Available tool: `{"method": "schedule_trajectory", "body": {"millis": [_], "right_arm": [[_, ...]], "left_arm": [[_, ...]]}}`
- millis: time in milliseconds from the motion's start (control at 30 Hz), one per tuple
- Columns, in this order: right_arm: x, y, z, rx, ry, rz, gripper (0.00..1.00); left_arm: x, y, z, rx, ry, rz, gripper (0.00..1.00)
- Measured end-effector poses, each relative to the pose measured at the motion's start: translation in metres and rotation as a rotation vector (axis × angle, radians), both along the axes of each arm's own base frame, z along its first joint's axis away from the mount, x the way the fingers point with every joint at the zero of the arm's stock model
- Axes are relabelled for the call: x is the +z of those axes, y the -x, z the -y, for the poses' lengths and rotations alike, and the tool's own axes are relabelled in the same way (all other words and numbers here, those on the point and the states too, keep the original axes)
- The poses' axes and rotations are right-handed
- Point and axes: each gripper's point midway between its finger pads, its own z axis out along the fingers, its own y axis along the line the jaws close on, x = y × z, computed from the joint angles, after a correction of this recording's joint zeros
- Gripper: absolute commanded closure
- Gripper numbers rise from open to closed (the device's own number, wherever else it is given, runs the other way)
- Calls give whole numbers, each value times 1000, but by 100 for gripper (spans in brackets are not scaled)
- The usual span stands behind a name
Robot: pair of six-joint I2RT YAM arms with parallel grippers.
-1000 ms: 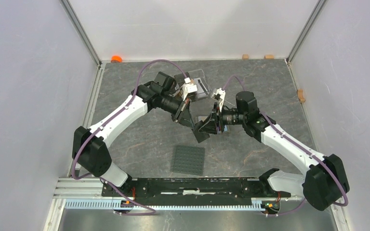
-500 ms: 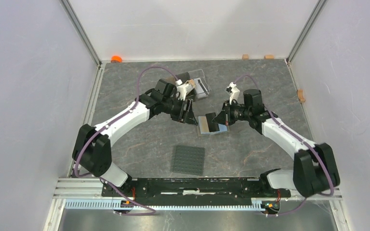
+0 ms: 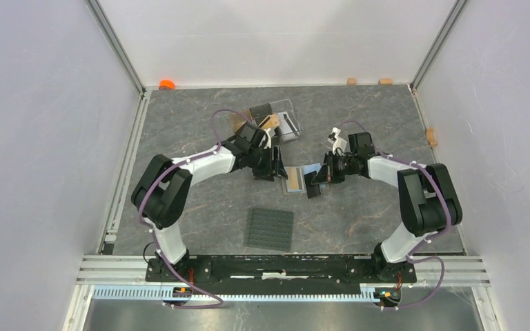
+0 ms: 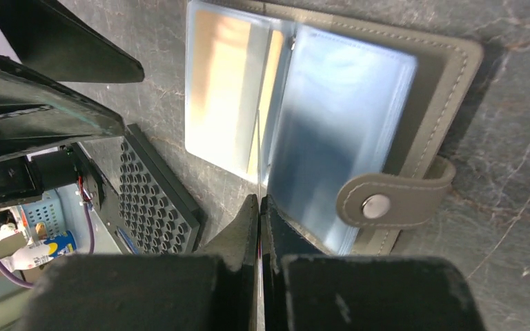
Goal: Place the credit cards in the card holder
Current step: Insert the credit card into the card holder.
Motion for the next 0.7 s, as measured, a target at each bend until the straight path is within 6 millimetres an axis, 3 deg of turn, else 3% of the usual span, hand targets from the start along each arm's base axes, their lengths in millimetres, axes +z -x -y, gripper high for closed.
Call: {"method": "schedule_trajectory", "body": {"millis": [300,700], "right_arm": [[-6,-7,-4,13,-39,-45,100],[-19,-6,-4,-2,-55,-125,100]], "left_arm": [[-34,-8,3,38,-41,-54,38],[-39,-21,12,38,-32,-38,49]]}}
